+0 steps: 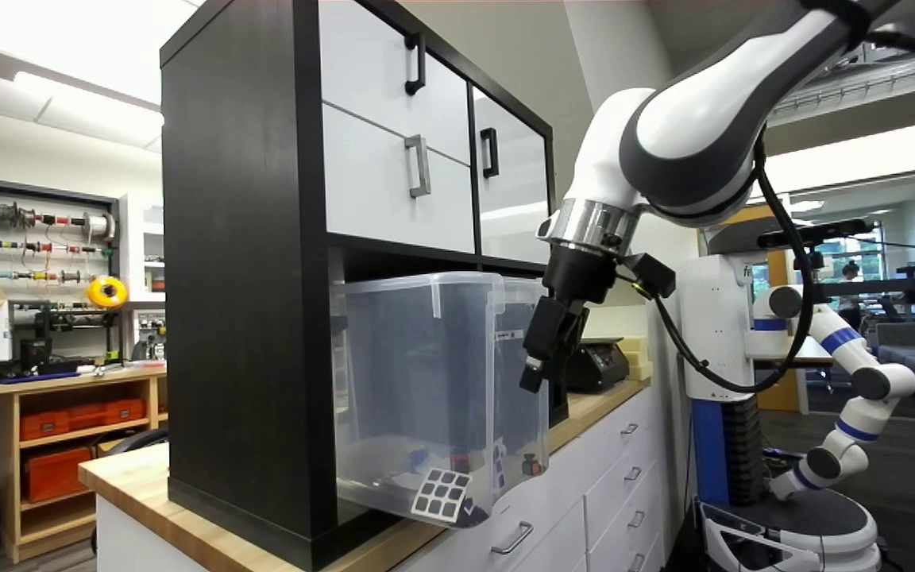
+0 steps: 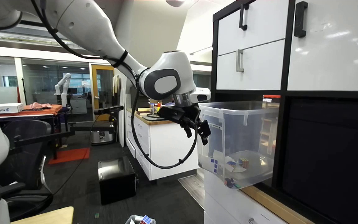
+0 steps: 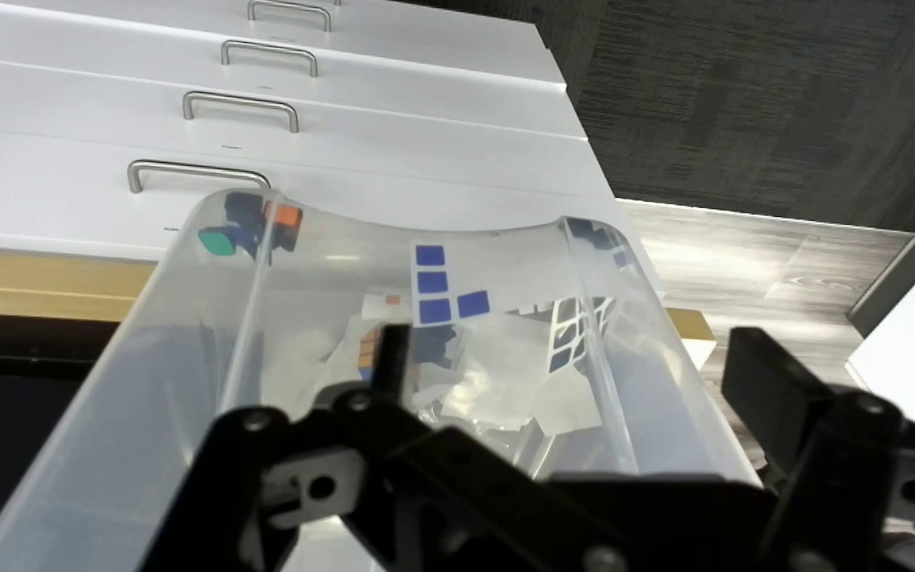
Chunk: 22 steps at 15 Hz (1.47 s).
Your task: Push the box
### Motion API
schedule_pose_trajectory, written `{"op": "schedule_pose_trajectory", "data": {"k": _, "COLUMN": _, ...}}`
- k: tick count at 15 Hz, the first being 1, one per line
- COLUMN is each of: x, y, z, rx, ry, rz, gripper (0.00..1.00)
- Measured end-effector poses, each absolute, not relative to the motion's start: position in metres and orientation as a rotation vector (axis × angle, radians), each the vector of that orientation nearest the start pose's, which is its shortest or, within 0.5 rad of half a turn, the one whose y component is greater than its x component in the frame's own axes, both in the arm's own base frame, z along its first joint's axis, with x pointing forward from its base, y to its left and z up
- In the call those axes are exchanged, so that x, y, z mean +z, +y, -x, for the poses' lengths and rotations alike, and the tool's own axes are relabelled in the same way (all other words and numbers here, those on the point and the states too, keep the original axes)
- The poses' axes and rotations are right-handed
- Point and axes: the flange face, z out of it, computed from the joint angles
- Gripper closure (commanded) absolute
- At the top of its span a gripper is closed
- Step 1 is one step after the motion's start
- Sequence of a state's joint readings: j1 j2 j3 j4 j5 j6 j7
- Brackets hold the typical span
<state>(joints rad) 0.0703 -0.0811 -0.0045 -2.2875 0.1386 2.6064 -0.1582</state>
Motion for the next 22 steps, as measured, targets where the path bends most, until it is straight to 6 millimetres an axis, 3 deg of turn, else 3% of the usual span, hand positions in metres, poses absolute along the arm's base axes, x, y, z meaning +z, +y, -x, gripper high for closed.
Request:
{"op": "schedule_pose_trajectory", "data": {"k": 9, "x": 0.438, "y": 0.034, "z": -0.578, "rx": -0.67, "ry": -0.169, "rz": 2.983, "gripper": 0.0}}
{"op": "schedule_pose_trajectory", "data": {"k": 22, "x": 0.438, "y": 0.057, "z": -0.635, "rx": -0.721, "ry": -0.218, "rz": 2.955, "gripper": 0.0}}
